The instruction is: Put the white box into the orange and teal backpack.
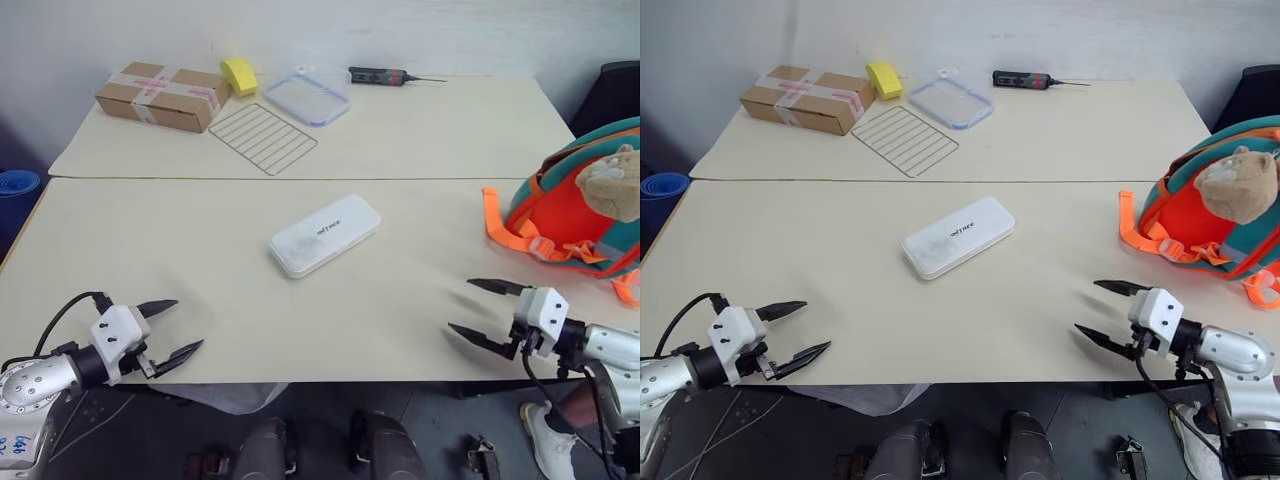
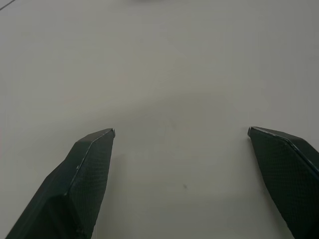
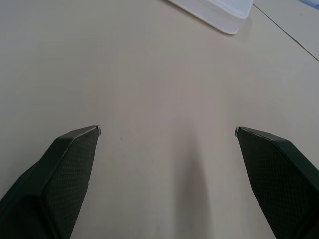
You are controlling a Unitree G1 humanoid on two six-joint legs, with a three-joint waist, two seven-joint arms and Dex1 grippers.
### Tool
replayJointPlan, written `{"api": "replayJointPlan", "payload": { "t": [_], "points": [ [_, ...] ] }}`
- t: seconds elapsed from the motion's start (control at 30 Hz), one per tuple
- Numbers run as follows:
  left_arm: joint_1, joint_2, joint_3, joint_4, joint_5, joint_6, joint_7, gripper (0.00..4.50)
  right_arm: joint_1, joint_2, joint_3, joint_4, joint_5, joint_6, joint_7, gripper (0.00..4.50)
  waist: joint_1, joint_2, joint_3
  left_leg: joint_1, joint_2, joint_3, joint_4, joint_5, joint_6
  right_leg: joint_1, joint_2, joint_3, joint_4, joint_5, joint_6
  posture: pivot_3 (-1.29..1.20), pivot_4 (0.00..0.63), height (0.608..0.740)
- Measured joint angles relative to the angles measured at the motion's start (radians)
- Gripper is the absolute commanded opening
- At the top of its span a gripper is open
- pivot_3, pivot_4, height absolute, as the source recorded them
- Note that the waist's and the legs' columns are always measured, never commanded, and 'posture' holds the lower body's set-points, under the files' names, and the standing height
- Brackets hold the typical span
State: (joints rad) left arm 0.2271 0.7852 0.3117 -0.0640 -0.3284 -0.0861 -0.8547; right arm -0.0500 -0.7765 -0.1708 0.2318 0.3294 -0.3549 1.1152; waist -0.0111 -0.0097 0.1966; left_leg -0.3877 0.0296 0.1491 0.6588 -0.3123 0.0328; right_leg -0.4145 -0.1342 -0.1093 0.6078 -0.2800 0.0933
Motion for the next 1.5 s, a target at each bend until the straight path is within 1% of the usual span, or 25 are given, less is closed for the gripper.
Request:
{"api": "replayJointPlan", "payload": {
  "t": [0.1, 0.2, 0.27, 0.3, 0.37, 0.43, 0.47, 0.53, 0.57, 0.6, 0.63, 0.67, 0.7, 0.73, 0.8, 0.93, 1.1, 1.2, 1.27, 1.3, 1.37, 1.43, 1.5],
  "points": [
    [0.01, 0.001, 0.004, -0.026, -0.038, 0.052, -0.027, 4.5, -0.001, 0.023, -0.004, -0.012, 0.042, 0.043, -0.001, 4.45, 0.0, 0.0, 0.0, 0.0, 0.0, 0.0, 0.0, 0.0, 0.0, 0.0, 0.0, 0.0, 0.001, 0.0, 0.0, 0.0, 0.15, 0.74],
    [0.012, 0.001, 0.015, -0.105, -0.129, 0.166, -0.039, 4.5, -0.046, 0.086, -0.023, -0.048, 0.114, 0.188, -0.089, 4.45, -0.009, 0.0, 0.0, 0.0, 0.0, 0.0, 0.001, 0.0, 0.0, 0.0, 0.0, 0.001, 0.003, 0.0, 0.0, 0.0, 0.15, 0.74],
    [-0.026, -0.002, 0.018, -0.146, -0.166, 0.259, -0.001, 4.09, -0.127, 0.088, -0.023, -0.05, 0.104, 0.267, -0.151, 4.06, -0.015, 0.002, 0.001, 0.001, 0.0, 0.0, 0.003, 0.001, 0.0, 0.0, -0.001, 0.001, 0.004, 0.0, 0.0, 0.0, 0.15, 0.74],
    [-0.069, -0.023, 0.025, -0.158, -0.196, 0.332, 0.051, 3.9, -0.176, 0.086, -0.011, -0.043, 0.078, 0.298, -0.175, 3.85, -0.016, 0.003, 0.001, 0.001, 0.0, -0.001, 0.003, 0.001, 0.0, 0.001, -0.001, 0.001, 0.004, 0.0, 0.0, 0.0, 0.15, 0.74],
    [-0.174, -0.068, 0.021, -0.162, -0.227, 0.463, 0.168, 3.31, -0.307, 0.108, 0.038, 0.01, 0.019, 0.346, -0.228, 3.21, -0.017, 0.003, 0.0, 0.001, 0.0, -0.001, 0.004, 0.002, 0.001, 0.001, 0.0, 0.0, 0.006, 0.0, 0.0, 0.0, 0.15, 0.74],
    [-0.271, -0.101, -0.014, -0.164, -0.216, 0.564, 0.273, 2.65, -0.459, 0.17, 0.084, 0.118, -0.054, 0.366, -0.306, 2.45, -0.02, 0.003, 0.0, 0.001, 0.0, 0.0, 0.004, 0.005, 0.003, 0.0, 0.002, 0.0, 0.009, 0.0, 0.0, 0.0, 0.15, 0.74],
    [-0.307, -0.121, -0.036, -0.165, -0.197, 0.598, 0.322, 2.32, -0.534, 0.204, 0.112, 0.199, -0.102, 0.361, -0.347, 2.1, -0.022, 0.003, 0.0, 0.001, 0.0, 0.0, 0.004, 0.005, 0.003, 0.0, 0.003, 0.0, 0.013, 0.0, 0.0, 0.0, 0.15, 0.74],
    [-0.359, -0.171, -0.077, -0.166, -0.167, 0.646, 0.399, 1.67, -0.655, 0.259, 0.157, 0.346, -0.177, 0.348, -0.419, 1.37, -0.021, 0.003, 0.0, -0.001, 0.0, 0.001, 0.004, 0.006, 0.003, -0.001, 0.003, 0.0, 0.014, 0.0, -0.001, 0.0, 0.15, 0.74],
    [-0.375, -0.199, -0.095, -0.165, -0.153, 0.662, 0.43, 1.4, -0.703, 0.285, 0.172, 0.415, -0.209, 0.338, -0.452, 1.06, -0.021, 0.003, 0.0, -0.001, 0.0, 0.001, 0.005, 0.006, 0.004, -0.001, 0.004, 0.0, 0.014, 0.0, -0.001, 0.0, 0.15, 0.74],
    [-0.393, -0.231, -0.116, -0.164, -0.14, 0.678, 0.458, 1.01, -0.758, 0.313, 0.187, 0.492, -0.24, 0.325, -0.485, 0.64, -0.021, 0.003, 0.0, -0.002, -0.001, 0.001, 0.005, 0.006, 0.004, -0.002, 0.004, 0.0, 0.014, 0.0, -0.001, 0.0, 0.15, 0.74],
    [-0.4, -0.239, -0.125, -0.164, -0.137, 0.683, 0.465, 0.74, -0.771, 0.32, 0.193, 0.511, -0.249, 0.318, -0.494, 0.34, -0.021, 0.003, 0.0, -0.002, -0.001, 0.001, 0.005, 0.006, 0.004, -0.002, 0.004, 0.0, 0.014, 0.0, -0.001, 0.0, 0.15, 0.74],
    [-0.421, -0.269, -0.142, -0.163, -0.13, 0.707, 0.491, 0.43, -0.832, 0.354, 0.204, 0.609, -0.279, 0.3, -0.526, 0.02, -0.021, 0.003, 0.0, -0.003, -0.001, 0.002, 0.005, 0.006, 0.005, -0.003, 0.004, -0.001, 0.014, 0.0, -0.001, 0.0, 0.15, 0.74],
    [-0.435, -0.282, -0.154, -0.163, -0.129, 0.721, 0.501, 0.1, -0.862, 0.374, 0.208, 0.658, -0.295, 0.286, -0.543, 0.0, -0.021, 0.003, 0.0, -0.003, -0.001, 0.002, 0.005, 0.006, 0.005, -0.003, 0.004, -0.001, 0.013, 0.0, -0.001, 0.0, 0.15, 0.74],
    [-0.447, -0.297, -0.159, -0.163, -0.129, 0.732, 0.509, 0.04, -0.887, 0.391, 0.21, 0.702, -0.306, 0.274, -0.559, 0.0, -0.02, 0.003, 0.0, -0.003, -0.001, 0.001, 0.006, 0.006, 0.005, -0.002, 0.004, -0.001, 0.013, 0.0, -0.001, 0.0, 0.15, 0.74],
    [-0.47, -0.323, -0.187, -0.164, -0.13, 0.75, 0.512, 0.04, -0.952, 0.428, 0.218, 0.816, -0.337, 0.235, -0.582, 0.0, -0.02, 0.003, 0.0, -0.003, -0.001, 0.002, 0.007, 0.006, 0.006, -0.002, 0.005, -0.001, 0.014, 0.0, -0.001, 0.0, 0.15, 0.74],
    [-0.479, -0.323, -0.226, -0.167, -0.115, 0.762, 0.5, 0.04, -0.999, 0.445, 0.21, 0.922, -0.346, 0.197, -0.555, 0.0, -0.021, 0.003, 0.0, -0.003, -0.001, 0.002, 0.007, 0.008, 0.005, -0.002, 0.005, 0.0, 0.014, 0.0, -0.001, 0.0, 0.15, 0.74],
    [-0.498, -0.34, -0.241, -0.167, -0.11, 0.775, 0.502, 0.04, -1.02, 0.463, 0.188, 0.959, -0.312, 0.179, -0.359, 0.0, -0.023, 0.003, 0.0, -0.003, 0.0, 0.001, 0.007, 0.009, 0.004, -0.002, 0.005, 0.0, 0.014, 0.0, -0.001, 0.0, 0.15, 0.74],
    [-0.499, -0.339, -0.239, -0.166, -0.096, 0.777, 0.503, 0.04, -1.017, 0.437, 0.161, 0.959, -0.283, 0.181, -0.212, 0.0, -0.023, 0.003, 0.0, -0.002, 0.0, 0.001, 0.007, 0.009, 0.004, -0.002, 0.005, 0.0, 0.014, 0.0, -0.001, 0.0, 0.15, 0.74],
    [-0.5, -0.339, -0.241, -0.162, -0.091, 0.778, 0.5, 0.04, -0.998, 0.417, 0.15, 0.936, -0.256, 0.181, -0.085, 0.0, -0.022, 0.003, 0.0, -0.002, 0.0, 0.001, 0.007, 0.008, 0.004, -0.001, 0.005, 0.0, 0.014, 0.0, -0.001, 0.0, 0.15, 0.74],
    [-0.5, -0.339, -0.241, -0.162, -0.091, 0.778, 0.5, 0.04, -0.996, 0.416, 0.15, 0.932, -0.253, 0.181, -0.07, 0.0, -0.022, 0.003, 0.0, -0.002, 0.0, 0.001, 0.007, 0.008, 0.004, -0.001, 0.005, 0.0, 0.014, 0.0, -0.001, 0.0, 0.15, 0.74],
    [-0.511, -0.339, -0.258, -0.162, -0.091, 0.783, 0.481, 0.04, -0.955, 0.414, 0.156, 0.864, -0.235, 0.189, 0.032, 0.0, -0.021, 0.002, 0.0, -0.001, 0.0, 0.001, 0.007, 0.008, 0.004, 0.0, 0.005, 0.0, 0.014, 0.0, -0.001, 0.0, 0.15, 0.74],
    [-0.51, -0.336, -0.261, -0.162, -0.092, 0.785, 0.464, 0.04, -0.915, 0.415, 0.158, 0.806, -0.214, 0.212, 0.087, 0.0, -0.018, 0.002, 0.0, -0.001, 0.0, 0.0, 0.007, 0.008, 0.004, 0.0, 0.004, 0.0, 0.015, 0.0, -0.001, 0.0, 0.15, 0.74],
    [-0.503, -0.327, -0.26, -0.169, -0.097, 0.785, 0.441, 0.04, -0.854, 0.404, 0.167, 0.703, -0.196, 0.259, 0.134, 0.0, -0.018, 0.002, 0.0, -0.001, 0.0, 0.0, 0.007, 0.008, 0.004, 0.0, 0.004, -0.001, 0.015, 0.0, -0.001, 0.0, 0.15, 0.74]
  ]
}}
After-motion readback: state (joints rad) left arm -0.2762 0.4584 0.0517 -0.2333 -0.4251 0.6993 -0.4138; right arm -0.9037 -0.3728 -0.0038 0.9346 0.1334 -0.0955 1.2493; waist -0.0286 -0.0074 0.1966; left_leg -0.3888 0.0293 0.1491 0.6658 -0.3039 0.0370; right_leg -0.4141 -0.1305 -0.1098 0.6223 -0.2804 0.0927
